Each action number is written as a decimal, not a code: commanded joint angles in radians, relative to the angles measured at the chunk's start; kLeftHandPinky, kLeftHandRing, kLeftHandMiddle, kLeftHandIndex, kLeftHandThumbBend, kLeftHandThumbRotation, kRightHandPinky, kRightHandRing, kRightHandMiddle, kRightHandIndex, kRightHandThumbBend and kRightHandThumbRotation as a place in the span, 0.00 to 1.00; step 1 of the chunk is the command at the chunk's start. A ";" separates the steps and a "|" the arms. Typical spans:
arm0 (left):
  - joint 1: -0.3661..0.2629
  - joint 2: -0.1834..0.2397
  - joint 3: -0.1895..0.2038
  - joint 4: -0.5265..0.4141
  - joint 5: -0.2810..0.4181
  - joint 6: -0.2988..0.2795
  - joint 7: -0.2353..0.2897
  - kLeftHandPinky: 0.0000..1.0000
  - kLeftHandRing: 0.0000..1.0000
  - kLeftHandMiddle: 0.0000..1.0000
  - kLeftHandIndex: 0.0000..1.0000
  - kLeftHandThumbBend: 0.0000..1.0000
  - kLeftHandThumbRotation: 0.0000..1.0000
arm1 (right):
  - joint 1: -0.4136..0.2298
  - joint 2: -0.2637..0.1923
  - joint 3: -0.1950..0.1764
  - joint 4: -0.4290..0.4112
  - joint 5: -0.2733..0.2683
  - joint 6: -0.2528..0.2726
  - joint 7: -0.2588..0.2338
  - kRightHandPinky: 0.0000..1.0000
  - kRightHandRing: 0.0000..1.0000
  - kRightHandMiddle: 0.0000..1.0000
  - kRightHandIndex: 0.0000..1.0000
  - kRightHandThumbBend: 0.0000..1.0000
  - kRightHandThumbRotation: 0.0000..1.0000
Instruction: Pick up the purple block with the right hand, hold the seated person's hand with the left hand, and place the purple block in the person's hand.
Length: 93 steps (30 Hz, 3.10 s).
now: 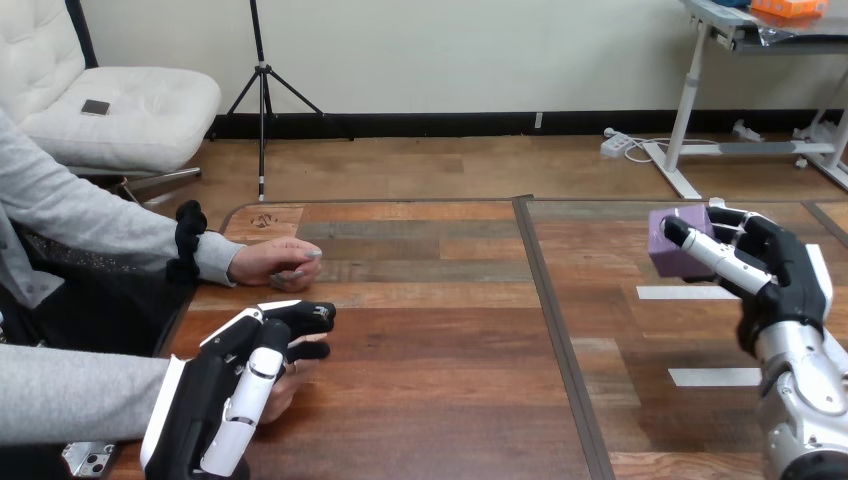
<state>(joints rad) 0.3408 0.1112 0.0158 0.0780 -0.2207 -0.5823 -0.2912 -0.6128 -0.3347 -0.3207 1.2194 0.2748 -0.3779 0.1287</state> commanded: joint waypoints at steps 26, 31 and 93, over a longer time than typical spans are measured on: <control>-0.133 0.019 0.085 0.078 -0.016 -0.156 -0.024 0.44 0.65 0.66 0.57 0.47 0.64 | 0.019 0.131 -0.120 -0.173 0.161 0.140 0.043 0.35 0.39 0.45 0.44 0.80 0.00; -0.184 0.050 0.130 0.153 0.006 -0.263 -0.026 0.40 0.62 0.63 0.55 0.47 0.64 | 0.031 0.136 -0.112 -0.184 0.149 0.152 0.033 0.35 0.39 0.45 0.44 0.79 0.00; -0.195 0.300 0.389 -0.149 0.724 -0.070 0.361 0.51 0.71 0.75 0.74 0.97 0.42 | 0.124 0.163 -0.121 -0.392 0.180 0.465 0.056 0.35 0.40 0.46 0.46 0.67 0.00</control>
<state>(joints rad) 0.1946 0.3698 0.4115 -0.0120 0.4540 -0.6740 0.0397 -0.4710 -0.1837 -0.4408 0.8973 0.4374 0.0793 0.1717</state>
